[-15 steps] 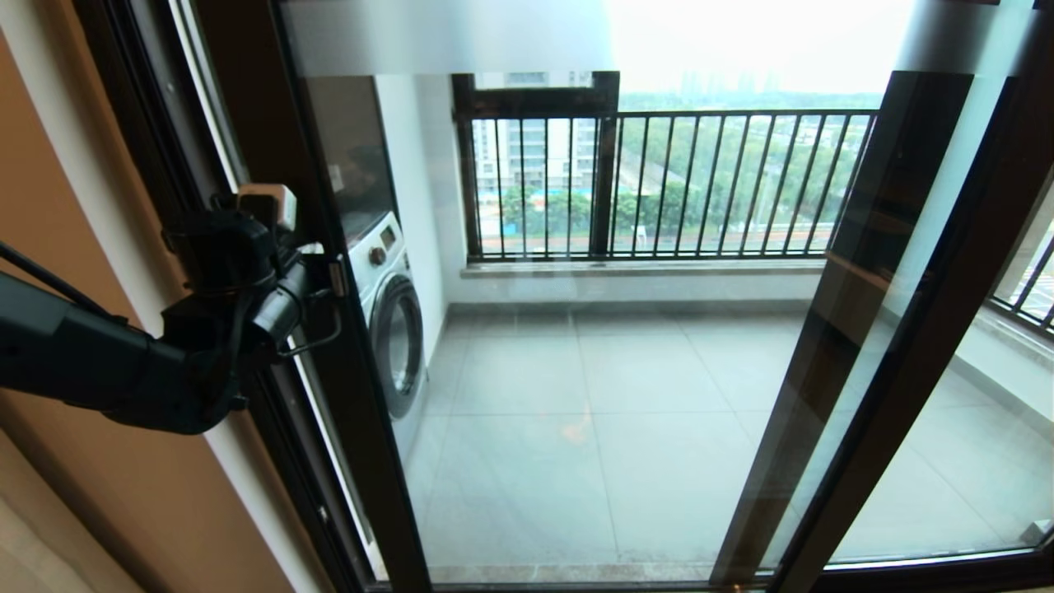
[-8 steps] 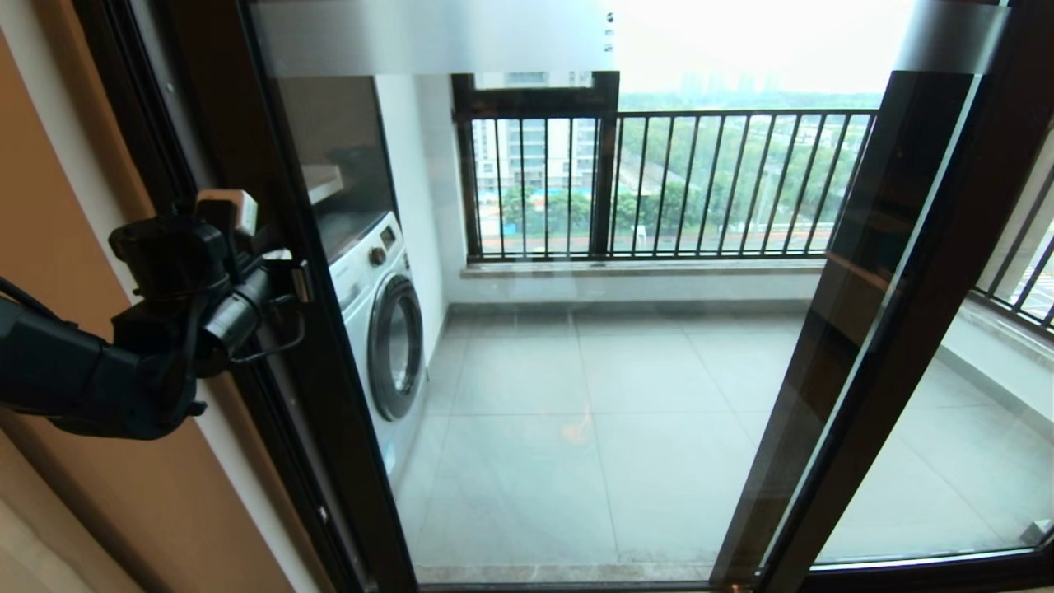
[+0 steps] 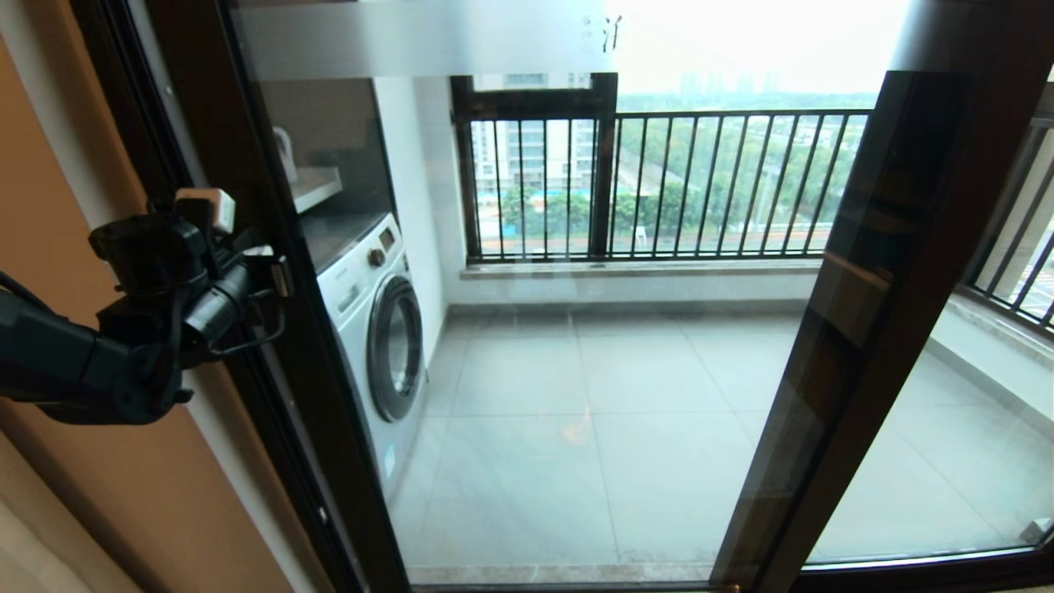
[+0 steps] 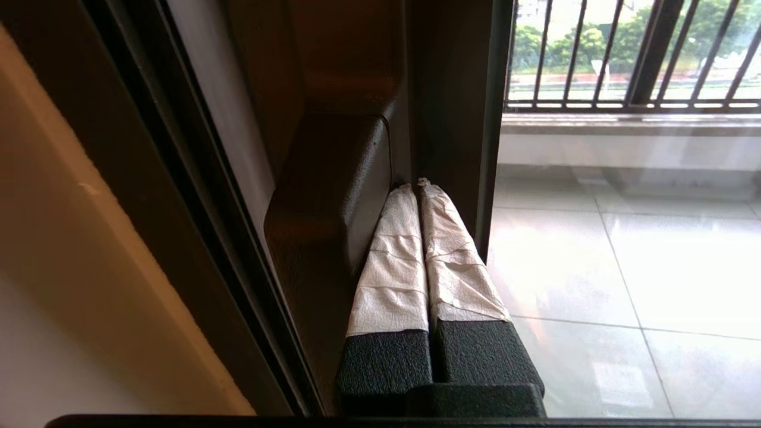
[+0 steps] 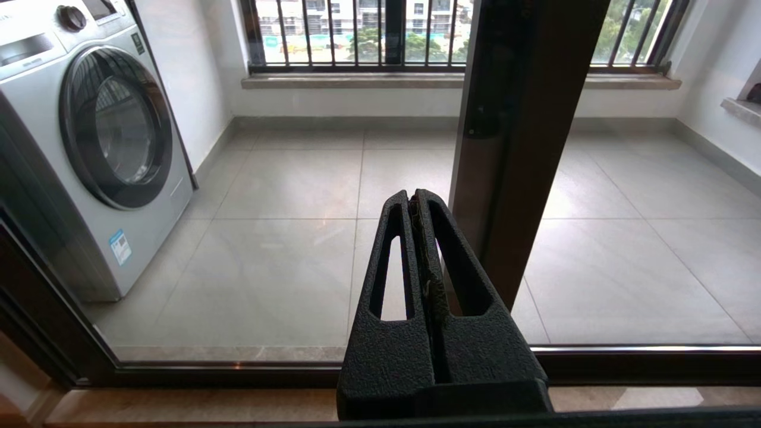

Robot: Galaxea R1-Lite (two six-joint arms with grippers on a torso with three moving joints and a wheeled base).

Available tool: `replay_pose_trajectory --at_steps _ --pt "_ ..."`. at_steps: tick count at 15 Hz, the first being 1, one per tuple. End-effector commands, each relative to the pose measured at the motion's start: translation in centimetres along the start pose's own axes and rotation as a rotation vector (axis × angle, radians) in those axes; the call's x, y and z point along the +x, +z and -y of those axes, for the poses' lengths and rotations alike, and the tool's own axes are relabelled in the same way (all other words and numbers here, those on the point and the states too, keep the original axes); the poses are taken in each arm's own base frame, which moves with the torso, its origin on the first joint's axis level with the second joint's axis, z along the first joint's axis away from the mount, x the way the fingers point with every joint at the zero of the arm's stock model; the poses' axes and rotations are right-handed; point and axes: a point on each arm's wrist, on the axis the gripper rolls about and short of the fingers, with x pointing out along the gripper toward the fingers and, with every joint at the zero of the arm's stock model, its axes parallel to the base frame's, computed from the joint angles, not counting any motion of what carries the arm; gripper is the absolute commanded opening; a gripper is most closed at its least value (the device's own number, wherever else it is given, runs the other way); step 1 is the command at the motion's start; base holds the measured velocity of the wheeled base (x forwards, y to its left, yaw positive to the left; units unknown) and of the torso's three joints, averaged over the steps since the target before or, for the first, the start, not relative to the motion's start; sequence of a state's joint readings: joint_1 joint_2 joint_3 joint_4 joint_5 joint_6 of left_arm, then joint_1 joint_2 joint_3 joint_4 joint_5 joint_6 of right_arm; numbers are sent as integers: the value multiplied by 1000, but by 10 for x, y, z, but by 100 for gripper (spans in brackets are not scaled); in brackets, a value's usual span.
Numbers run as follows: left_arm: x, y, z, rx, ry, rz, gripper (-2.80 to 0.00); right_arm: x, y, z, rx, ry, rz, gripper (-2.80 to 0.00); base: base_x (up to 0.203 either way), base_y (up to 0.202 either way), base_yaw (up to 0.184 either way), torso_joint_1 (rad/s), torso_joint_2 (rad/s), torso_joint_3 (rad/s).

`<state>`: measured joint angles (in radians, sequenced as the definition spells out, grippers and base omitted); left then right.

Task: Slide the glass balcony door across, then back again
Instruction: Close the slid door

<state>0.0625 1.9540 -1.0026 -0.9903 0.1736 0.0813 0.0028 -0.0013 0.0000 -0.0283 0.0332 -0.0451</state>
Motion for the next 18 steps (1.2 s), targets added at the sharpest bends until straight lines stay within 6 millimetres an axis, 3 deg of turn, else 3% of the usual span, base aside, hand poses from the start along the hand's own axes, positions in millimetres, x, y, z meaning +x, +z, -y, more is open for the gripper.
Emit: replay_pose_trajectory --at_steps 1,18 --pt "2 -4 -4 2 13 -8 -280 1 -3 0 0 1 -13 -280 0 0 0 0 0 0" --pt "2 -2 -45 -2 63 -2 -280 1 -3 0 0 1 -13 -280 0 0 0 0 0 0"
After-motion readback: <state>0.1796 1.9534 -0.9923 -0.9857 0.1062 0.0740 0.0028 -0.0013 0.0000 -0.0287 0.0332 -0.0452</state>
